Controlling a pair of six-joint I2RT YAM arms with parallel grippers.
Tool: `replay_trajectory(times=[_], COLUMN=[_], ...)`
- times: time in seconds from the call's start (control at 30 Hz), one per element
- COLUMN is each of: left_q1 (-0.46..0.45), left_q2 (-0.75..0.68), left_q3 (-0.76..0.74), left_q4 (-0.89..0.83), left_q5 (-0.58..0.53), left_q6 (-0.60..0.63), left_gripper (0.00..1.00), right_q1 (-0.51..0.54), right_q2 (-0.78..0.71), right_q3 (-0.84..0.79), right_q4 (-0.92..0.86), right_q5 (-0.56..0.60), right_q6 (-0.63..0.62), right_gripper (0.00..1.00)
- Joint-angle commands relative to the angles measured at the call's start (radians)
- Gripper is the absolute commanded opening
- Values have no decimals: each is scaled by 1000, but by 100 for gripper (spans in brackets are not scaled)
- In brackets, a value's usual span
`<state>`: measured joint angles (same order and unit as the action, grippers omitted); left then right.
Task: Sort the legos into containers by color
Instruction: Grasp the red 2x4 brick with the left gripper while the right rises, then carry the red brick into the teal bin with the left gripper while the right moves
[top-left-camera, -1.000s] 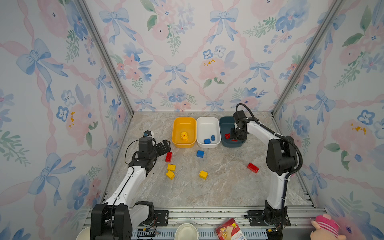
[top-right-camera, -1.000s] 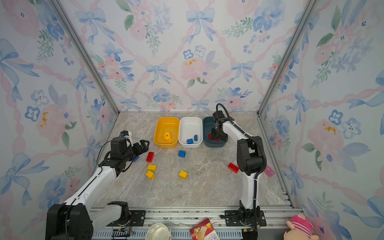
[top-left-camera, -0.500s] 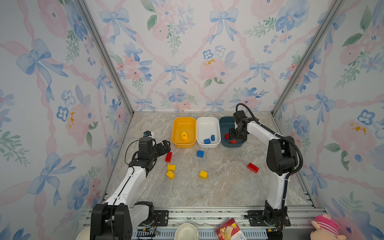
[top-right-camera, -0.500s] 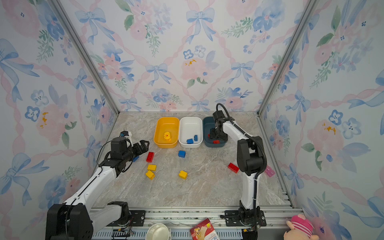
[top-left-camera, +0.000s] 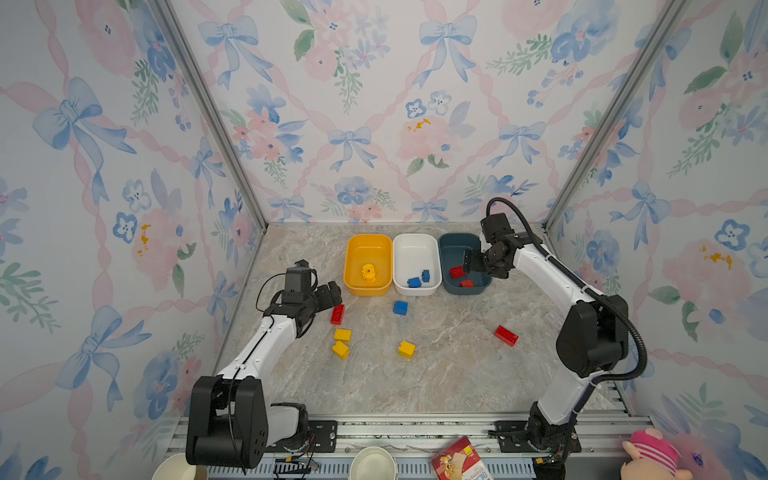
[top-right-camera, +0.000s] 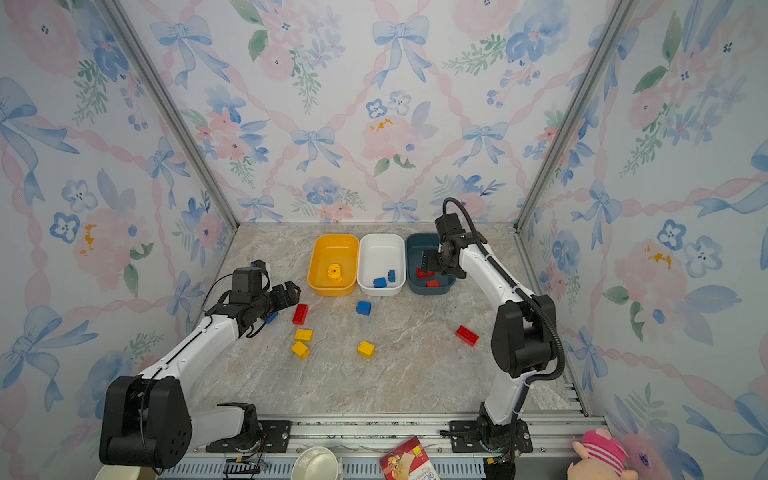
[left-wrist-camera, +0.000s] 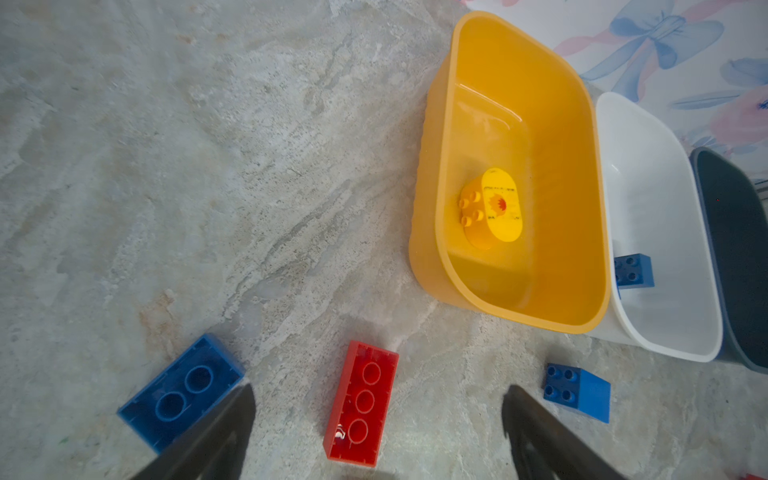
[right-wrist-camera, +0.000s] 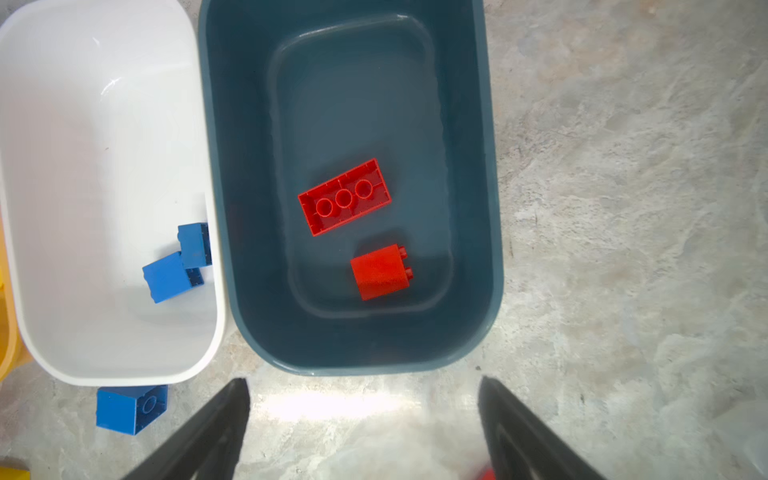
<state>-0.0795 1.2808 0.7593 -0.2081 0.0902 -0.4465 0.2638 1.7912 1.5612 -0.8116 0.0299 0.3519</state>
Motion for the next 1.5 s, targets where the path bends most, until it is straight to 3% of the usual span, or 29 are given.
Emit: replay_trajectory(times=[0.0, 0.2, 0.53, 1.0, 1.2, 1.47], left_q1=[-39, -102, -154, -181, -185, -191], left_q2=[47, 157, 295, 397, 415, 409], left_q3=[54, 146, 220, 221, 229, 232], left_q4=[-85, -194, -279, -294, -292, -292], left_q5=[-60, -140, -190, -240, -242, -245], left_q6=[63, 115, 156, 157, 152, 140], left_gripper=[94, 90, 80, 66, 57, 36], right_q1=[1, -5, -10, -20, -24, -37], right_q2=[-51, -129, -221, -236, -239, -253], right_q3=[-46, -116, -213, -235, -244, -260], right_q4=[-54, -75, -64, -52, -44, -38], right_q5=[-12, -24, -25, -30, -33, -38], right_q6=[2, 9, 33, 39, 42, 44], right_gripper=[93, 100, 98, 97, 97, 97])
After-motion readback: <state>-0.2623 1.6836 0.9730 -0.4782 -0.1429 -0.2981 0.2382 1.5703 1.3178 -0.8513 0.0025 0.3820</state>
